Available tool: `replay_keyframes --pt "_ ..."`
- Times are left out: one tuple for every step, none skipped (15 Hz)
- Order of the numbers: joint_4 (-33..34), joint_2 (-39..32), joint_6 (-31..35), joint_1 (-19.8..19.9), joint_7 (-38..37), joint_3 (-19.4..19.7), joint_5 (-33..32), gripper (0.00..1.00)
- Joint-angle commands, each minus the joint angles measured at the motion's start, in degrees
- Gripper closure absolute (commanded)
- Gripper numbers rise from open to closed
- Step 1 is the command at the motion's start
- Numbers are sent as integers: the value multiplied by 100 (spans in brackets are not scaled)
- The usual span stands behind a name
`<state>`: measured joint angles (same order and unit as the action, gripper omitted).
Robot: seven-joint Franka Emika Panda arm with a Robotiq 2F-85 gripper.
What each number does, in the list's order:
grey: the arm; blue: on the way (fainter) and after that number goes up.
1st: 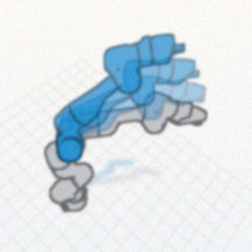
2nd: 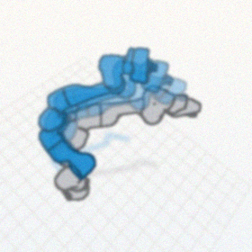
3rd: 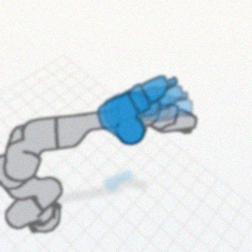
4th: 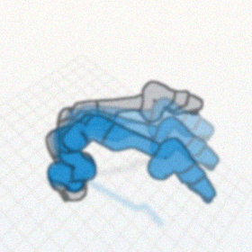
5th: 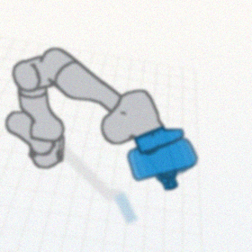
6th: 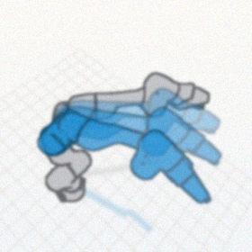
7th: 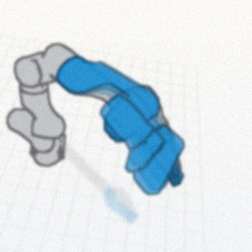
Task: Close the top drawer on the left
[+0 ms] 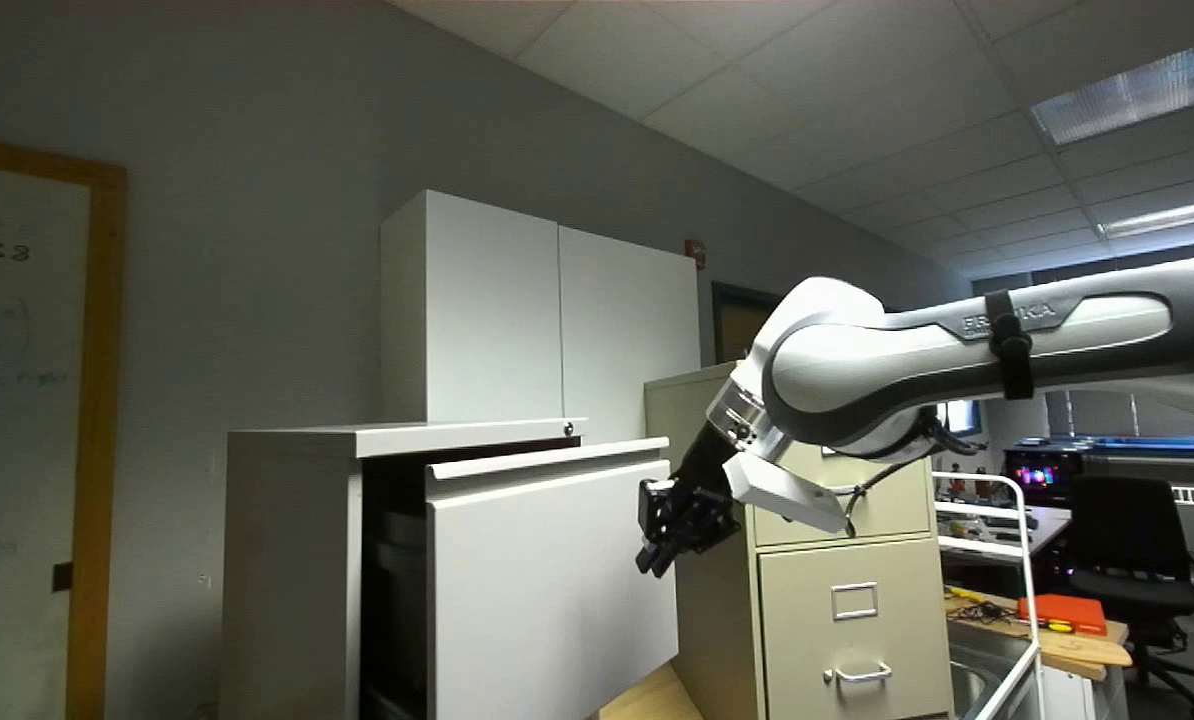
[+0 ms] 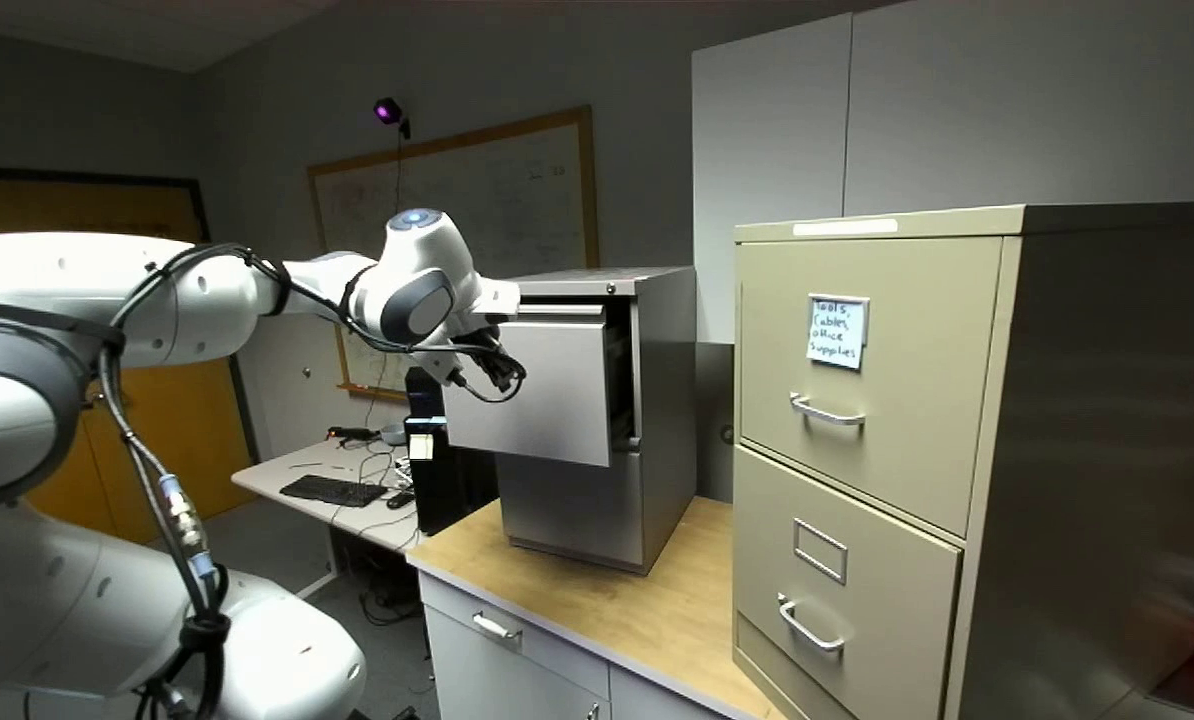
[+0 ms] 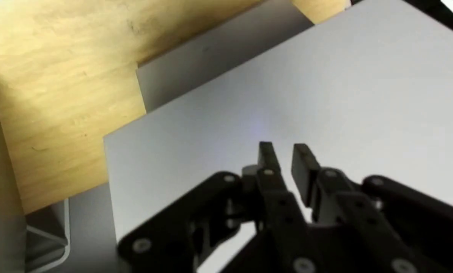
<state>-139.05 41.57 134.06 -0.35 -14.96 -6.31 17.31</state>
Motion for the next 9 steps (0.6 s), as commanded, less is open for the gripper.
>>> replay_keyframes --pt "428 -510 658 -78 -48 -7 -6 99" --pt "512 -621 874 -117 -34 2 8 100" --pt "583 -706 1038 -152 -25 15 10 100" --pt "641 -771 1206 -202 -9 33 27 98" --pt "707 -827 1356 -270 8 56 65 97" --pt "755 -860 1485 -330 20 67 87 96" --pt "791 -875 1618 -379 28 63 89 96" --pt "792 -832 1663 -417 19 49 85 97" --pt "800 -789 1774 -447 11 25 64 95"
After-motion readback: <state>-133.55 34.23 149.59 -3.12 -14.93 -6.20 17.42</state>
